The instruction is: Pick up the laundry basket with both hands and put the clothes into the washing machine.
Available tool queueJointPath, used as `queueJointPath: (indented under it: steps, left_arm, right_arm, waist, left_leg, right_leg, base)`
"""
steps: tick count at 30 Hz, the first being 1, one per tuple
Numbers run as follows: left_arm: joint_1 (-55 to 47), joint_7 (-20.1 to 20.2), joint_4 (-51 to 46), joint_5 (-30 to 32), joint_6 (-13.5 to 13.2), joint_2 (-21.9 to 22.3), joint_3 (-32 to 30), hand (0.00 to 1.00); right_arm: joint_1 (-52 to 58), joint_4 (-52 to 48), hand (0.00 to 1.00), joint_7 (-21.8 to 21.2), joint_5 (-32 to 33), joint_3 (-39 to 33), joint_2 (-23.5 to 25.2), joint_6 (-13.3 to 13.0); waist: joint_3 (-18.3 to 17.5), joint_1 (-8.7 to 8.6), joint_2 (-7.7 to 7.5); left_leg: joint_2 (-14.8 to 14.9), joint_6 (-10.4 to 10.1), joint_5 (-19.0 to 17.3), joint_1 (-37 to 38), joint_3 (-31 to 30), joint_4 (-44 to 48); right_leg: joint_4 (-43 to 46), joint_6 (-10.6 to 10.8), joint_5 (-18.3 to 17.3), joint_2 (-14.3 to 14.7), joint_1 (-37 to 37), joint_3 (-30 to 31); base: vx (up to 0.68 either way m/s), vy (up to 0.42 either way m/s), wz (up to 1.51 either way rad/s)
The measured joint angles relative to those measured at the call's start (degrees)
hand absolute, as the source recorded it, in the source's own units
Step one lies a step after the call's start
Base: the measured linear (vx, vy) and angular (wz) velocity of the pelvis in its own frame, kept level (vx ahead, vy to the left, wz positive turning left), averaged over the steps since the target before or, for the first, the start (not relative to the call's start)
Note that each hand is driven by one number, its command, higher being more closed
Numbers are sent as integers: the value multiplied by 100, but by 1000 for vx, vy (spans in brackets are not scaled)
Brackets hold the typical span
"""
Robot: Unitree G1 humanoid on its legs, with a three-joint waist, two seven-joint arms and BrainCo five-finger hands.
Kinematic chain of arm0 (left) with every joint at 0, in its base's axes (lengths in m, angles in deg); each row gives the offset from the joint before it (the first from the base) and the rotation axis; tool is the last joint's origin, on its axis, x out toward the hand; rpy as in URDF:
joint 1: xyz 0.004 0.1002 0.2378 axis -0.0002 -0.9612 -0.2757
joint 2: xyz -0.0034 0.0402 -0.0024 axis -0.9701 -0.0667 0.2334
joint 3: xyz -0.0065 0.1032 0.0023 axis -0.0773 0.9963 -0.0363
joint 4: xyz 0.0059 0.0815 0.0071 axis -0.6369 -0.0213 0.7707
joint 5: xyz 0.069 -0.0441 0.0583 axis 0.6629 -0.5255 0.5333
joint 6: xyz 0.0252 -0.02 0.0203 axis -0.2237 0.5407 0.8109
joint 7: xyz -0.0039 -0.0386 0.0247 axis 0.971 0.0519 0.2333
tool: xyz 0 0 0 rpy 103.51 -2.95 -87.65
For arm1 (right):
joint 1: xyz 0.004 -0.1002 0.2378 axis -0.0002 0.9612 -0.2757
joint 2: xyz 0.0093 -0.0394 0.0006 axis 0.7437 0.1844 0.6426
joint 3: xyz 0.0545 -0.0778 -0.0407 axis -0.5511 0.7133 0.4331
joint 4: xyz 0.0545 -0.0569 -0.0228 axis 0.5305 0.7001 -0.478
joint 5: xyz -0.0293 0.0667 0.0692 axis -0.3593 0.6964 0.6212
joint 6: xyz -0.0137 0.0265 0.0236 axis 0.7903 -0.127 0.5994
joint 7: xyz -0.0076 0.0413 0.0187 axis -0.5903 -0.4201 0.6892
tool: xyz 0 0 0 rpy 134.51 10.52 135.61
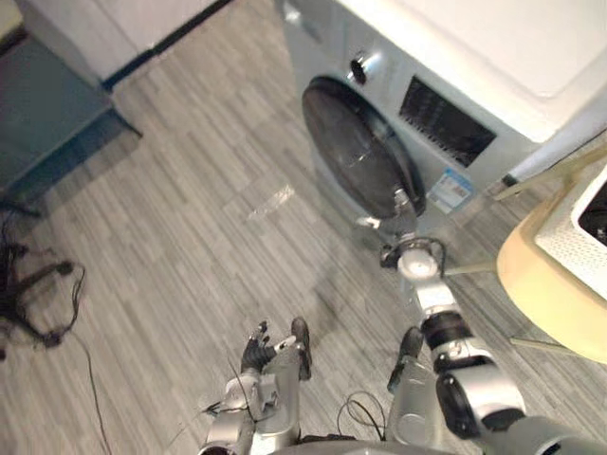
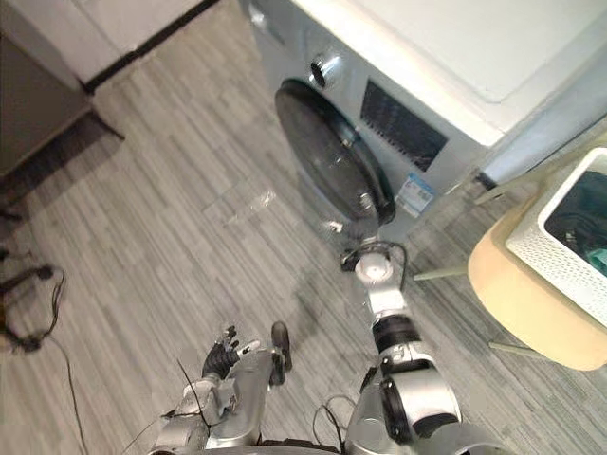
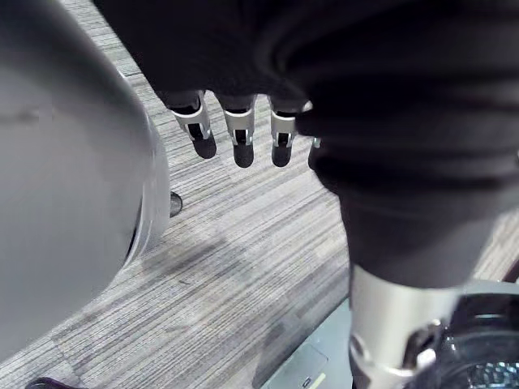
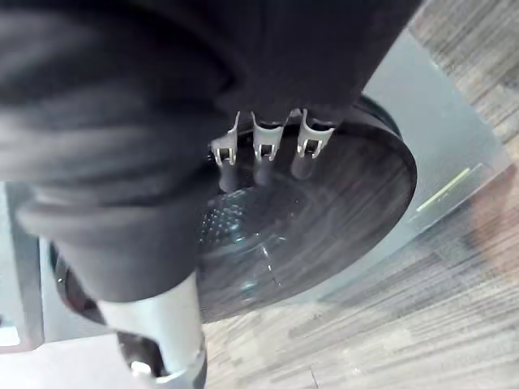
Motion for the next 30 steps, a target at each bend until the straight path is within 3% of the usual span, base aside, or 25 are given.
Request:
queueJointPath:
  steps: [8,13,15,17,20,23,26,30]
  left_arm:
    - [169,-73,16,-194,-124,3,206,0]
    - [279,-69,3,-305,-168,3,327,0]
    - [338,-48,-12,-366,-167,16,362,0]
    - [348,48,-80,-388,-154,-9,351,0]
    - [340,326,-90,-387,-85,-12,361,0]
    - [311,483,-104,-357,-38,-12,409,0]
    - [246,626,-170,-346,-34,-15,423,0]
    - [235,654,-267,-339,-34,-24,540,0]
  right_arm:
    - [-1136,717,0,433,-116,-617,-605,99]
    - [-2009,1700,0,367,-12,-619,-891,155]
    - [-2295,1985,0,46,527,-613,-1085,214]
    - [-2674,2329,0,-802,1658,-561,-1417,454]
    - [-2798,2456,0,-1556,2551,-352,-1733,631]
    - [-2846,2451,0,-1871,3177,-46,-1834,703]
    - [-2849,2397,0,-2220,3971,724,-1815,702]
    - [-2397,1554,0,-2351,4134,1450,-1764,608]
  waist:
    - [136,113,41]
    - [228,184,159]
    - [254,273,205]
    - [305,288,206]
    - [335,367,203]
    - [335,386,202]
    - [335,391,201]
    - [336,397,196]
  left_leg:
    - [-35,-43,434,-155,-227,-566]
    - [-55,-77,665,-196,-302,-880]
    - [-47,-69,728,-211,-307,-951]
    - [-56,-93,871,-230,-414,-1158]
    - [-45,-87,992,-230,-478,-1283]
    - [-41,-79,1053,-183,-466,-1369]
    - [18,-97,1117,-98,-433,-1459]
    - [28,-107,1123,5,-348,-1469]
  right_leg:
    - [3,-21,15,15,-219,-293]
    - [-125,-93,127,43,-302,-409]
    - [-218,-91,185,75,-305,-427]
    - [-273,-122,216,90,-298,-569]
    - [-316,-134,244,117,-287,-656]
    - [-314,-134,246,120,-279,-663]
    - [-284,-135,244,150,-263,-665]
    - [-238,-147,224,160,-241,-616]
  base:
    - [-21,-52,16]
    - [-31,-23,6]
    - [-52,-17,3]
    - [-50,-23,21]
    - [-28,-36,12]
    - [-13,-39,-1]
    - [21,-66,-5]
    - [21,-48,-9]
